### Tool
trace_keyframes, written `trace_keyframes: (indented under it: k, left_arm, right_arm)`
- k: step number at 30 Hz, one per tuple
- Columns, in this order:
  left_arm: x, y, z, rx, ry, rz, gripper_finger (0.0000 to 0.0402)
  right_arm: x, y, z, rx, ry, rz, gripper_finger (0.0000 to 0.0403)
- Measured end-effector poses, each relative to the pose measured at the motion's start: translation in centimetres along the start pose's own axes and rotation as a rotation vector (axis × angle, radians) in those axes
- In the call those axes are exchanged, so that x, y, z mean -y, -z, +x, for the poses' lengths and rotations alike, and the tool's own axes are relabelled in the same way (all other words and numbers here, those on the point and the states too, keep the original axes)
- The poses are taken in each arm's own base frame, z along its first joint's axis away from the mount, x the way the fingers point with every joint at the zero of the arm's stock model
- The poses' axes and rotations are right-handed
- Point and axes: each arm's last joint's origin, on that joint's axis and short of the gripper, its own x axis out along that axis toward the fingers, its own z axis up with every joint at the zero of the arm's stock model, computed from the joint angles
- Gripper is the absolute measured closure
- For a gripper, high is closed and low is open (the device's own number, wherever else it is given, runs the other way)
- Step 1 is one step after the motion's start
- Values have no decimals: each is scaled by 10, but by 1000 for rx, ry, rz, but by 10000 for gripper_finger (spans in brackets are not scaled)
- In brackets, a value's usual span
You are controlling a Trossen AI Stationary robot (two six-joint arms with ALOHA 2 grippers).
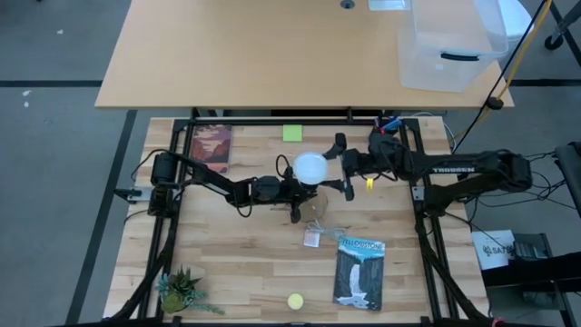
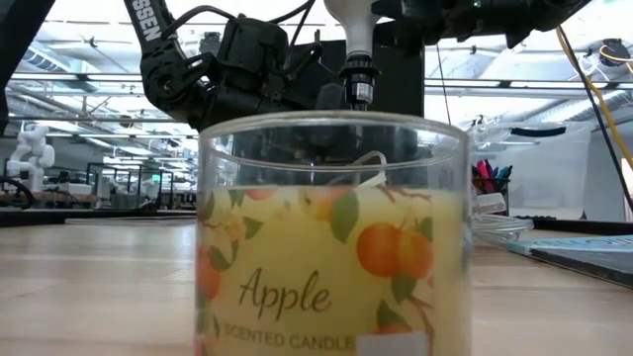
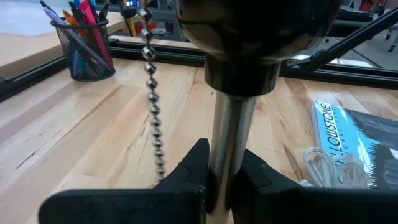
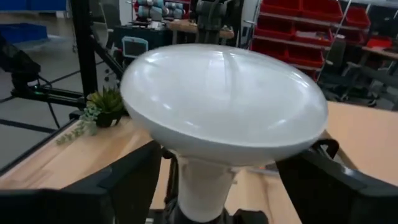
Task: Screw lightbulb
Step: Remove the white lightbulb from the brown lamp
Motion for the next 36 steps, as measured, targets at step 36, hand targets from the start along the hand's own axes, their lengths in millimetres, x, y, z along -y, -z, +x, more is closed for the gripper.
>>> trace_keyframes:
  k: [36]
  left_arm:
    - [-1,-1,0,21,-112,-28,371]
  right_arm:
    - [-59,5,41,70,379,-34,145]
